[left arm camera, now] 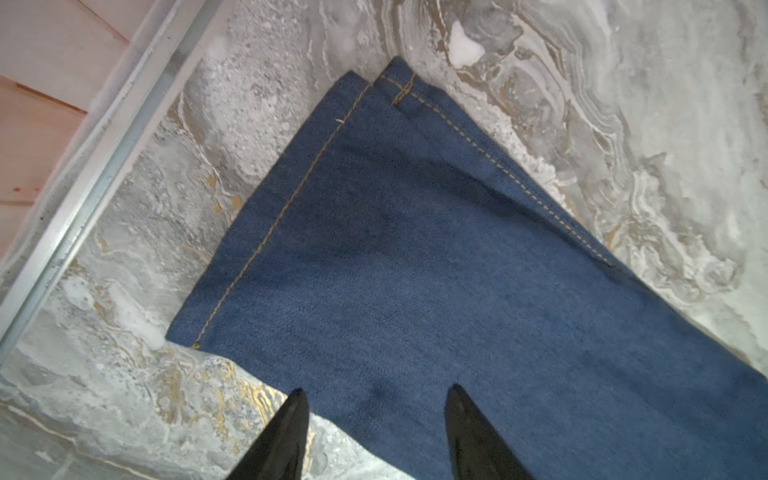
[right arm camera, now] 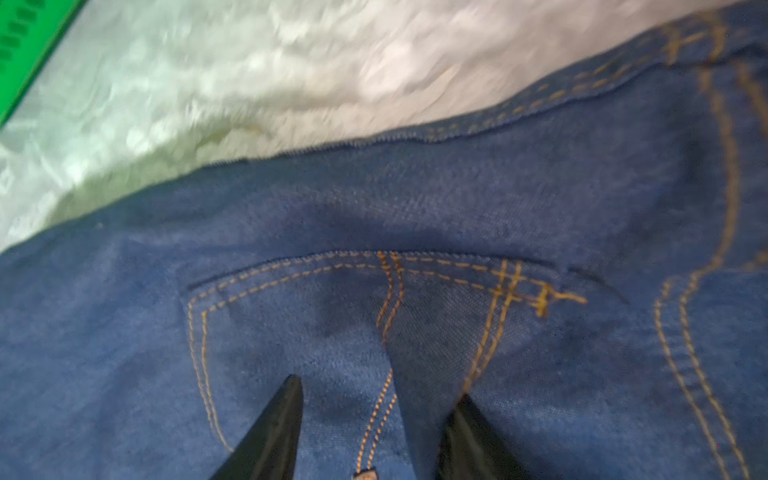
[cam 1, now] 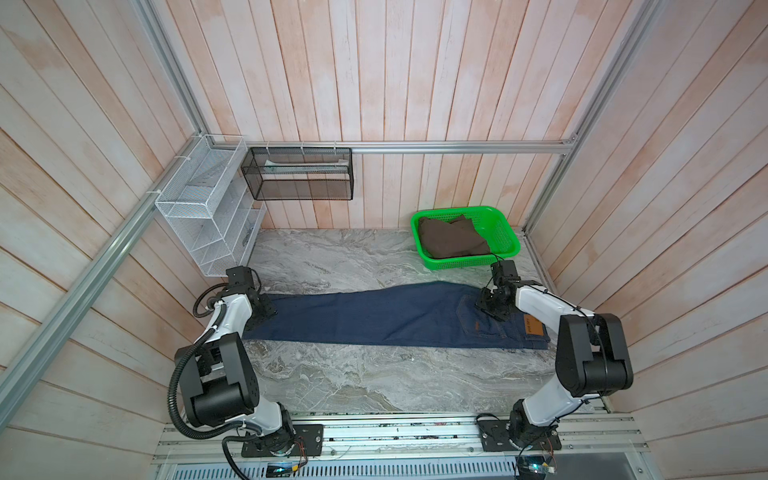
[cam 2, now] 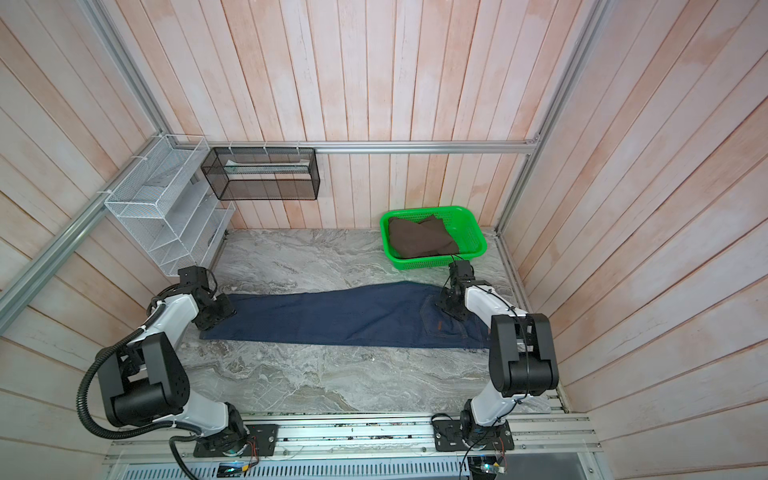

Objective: Fold and stack the trousers
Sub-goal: 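Reposition the right gripper over the back pocket while the left hovers at the hem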

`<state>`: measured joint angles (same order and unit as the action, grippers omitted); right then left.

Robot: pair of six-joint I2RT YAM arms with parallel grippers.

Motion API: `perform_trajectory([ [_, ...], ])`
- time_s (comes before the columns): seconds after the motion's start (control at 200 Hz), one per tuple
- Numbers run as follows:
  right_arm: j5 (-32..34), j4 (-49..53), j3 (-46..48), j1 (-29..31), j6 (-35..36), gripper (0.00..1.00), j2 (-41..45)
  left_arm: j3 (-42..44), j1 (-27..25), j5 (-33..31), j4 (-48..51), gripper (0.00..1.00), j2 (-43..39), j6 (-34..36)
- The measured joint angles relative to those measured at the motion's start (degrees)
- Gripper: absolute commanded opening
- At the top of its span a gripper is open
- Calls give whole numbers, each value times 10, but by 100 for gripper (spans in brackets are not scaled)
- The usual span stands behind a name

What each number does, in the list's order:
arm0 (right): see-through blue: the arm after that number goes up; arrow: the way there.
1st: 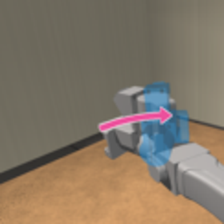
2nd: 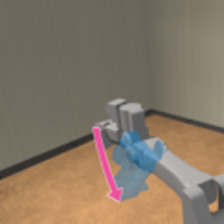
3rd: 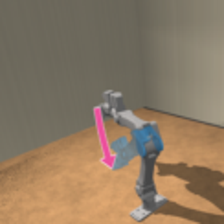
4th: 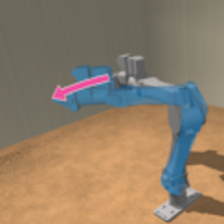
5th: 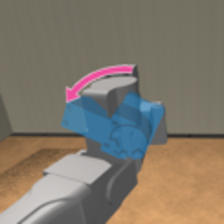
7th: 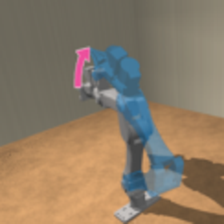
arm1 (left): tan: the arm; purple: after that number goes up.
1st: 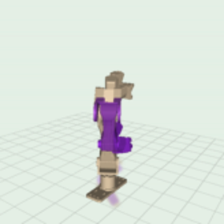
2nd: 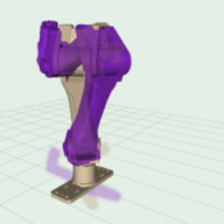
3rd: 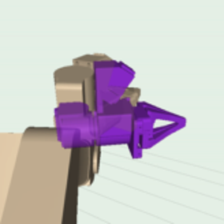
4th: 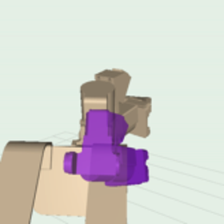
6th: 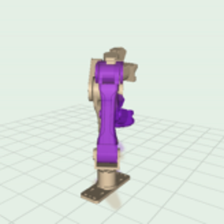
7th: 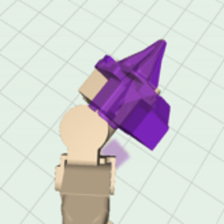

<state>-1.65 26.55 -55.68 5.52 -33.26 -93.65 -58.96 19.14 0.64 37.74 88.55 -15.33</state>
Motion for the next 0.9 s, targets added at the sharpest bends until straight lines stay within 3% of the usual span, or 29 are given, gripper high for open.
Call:
perform_trajectory([
  [0.285,20,13,-1,-37,17,55,0,-61,6,2,4,58,1,38],
  [0.45,40,28,-15,-54,23,56,13,-57,40,11,12,58,-3,44],
  [0.55,44,39,-23,-22,19,57,33,-51,57,21,14,58,-13,46],
  [0.725,28,39,-45,87,-5,57,34,-47,60,37,12,58,-20,46],
  [0.9,6,29,-44,138,-24,57,-23,-40,63,50,12,58,-20,47],
])
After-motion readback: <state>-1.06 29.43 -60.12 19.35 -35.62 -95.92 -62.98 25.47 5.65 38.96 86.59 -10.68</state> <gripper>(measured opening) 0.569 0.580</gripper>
